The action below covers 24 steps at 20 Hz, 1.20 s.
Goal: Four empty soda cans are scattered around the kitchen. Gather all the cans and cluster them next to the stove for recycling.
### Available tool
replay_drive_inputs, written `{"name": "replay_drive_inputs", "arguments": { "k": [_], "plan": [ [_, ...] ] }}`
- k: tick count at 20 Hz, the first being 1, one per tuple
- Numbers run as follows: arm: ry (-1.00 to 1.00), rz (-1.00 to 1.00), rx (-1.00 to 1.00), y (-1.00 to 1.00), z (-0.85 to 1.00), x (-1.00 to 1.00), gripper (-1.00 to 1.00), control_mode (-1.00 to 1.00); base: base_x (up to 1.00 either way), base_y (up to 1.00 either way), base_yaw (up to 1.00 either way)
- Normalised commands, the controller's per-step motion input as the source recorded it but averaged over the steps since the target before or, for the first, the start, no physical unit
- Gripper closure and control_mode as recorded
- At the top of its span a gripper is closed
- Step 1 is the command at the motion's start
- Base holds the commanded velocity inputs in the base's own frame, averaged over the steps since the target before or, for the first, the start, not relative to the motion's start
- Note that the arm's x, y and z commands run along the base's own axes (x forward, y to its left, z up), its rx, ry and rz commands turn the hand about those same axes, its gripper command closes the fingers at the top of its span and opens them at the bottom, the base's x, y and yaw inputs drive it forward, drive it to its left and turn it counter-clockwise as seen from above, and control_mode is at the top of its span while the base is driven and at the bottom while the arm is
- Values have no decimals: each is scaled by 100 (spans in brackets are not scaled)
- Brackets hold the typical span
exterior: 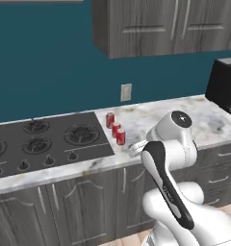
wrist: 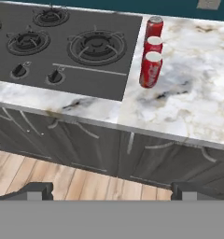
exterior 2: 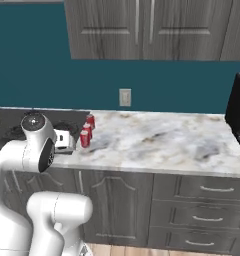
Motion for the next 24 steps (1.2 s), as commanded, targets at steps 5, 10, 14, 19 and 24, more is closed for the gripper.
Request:
{"name": "replay_drive_inputs", "arguments": {
  "k": [5, 10, 14, 19, 24],
  "plan": [
    [0, 0, 0, 0, 0, 0, -100, 100, -8, 0, 37],
    [0, 0, 0, 0, 0, 0, -100, 100, 0, 0, 41],
    [0, 0, 0, 0, 0, 0, -100, 100, 0, 0, 41],
    [0, 0, 0, 0, 0, 0, -100, 100, 0, 0, 39],
    [0, 0, 0, 0, 0, 0, -100, 100, 1, 0, 36]
  ]
}}
